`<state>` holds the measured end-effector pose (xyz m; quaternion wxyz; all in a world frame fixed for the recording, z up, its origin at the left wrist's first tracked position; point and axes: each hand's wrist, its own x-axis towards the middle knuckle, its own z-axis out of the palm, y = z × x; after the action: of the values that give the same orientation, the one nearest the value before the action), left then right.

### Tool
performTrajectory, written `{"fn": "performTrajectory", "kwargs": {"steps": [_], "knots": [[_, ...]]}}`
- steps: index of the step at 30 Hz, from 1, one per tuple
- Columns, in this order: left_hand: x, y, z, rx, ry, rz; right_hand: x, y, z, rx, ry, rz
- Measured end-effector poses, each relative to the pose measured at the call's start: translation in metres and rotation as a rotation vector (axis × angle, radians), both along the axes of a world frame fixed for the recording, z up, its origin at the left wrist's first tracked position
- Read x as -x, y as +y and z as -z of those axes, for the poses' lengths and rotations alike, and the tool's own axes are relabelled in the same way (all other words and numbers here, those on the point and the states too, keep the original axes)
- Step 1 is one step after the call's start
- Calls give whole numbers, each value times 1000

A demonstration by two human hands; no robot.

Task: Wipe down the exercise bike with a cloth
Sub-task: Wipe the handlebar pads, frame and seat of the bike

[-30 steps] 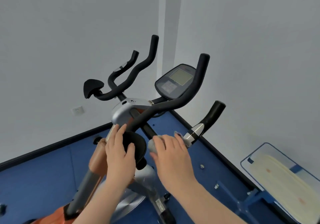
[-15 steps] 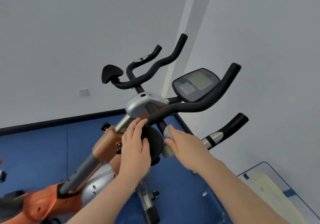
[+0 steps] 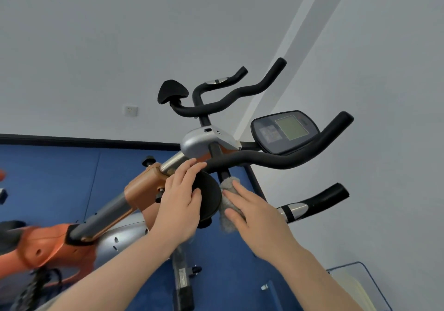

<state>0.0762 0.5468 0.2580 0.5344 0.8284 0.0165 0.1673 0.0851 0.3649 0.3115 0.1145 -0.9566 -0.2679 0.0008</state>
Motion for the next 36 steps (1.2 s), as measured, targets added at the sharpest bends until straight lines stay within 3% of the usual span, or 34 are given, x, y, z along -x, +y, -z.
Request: {"fn": "performTrajectory", "kwargs": {"steps": [5,10,13,17,26,28,33,36], "knots": [[1,-1,-1,13,19,-8,-35,19,-18,-57,107,27],[3,0,-1,24,13,12,-41,-2,-20,92,149,-112],[3,1,0,41,8,8,-50,8,-29,-35,208,-73],[4,1,-1,44,2,13,-46,23,-23,-217,33,2],[3,0,0,75,-3,13,-21,-9,-17,155,122,-231],[2,0,0,63,-6,19,-29,-4,-19,118,124,-177],[1,2,3,58,4,22,-41,1,-31,-193,61,114],[1,2,4,61,-17,28,-25,-11,-30,-148,16,11]]}}
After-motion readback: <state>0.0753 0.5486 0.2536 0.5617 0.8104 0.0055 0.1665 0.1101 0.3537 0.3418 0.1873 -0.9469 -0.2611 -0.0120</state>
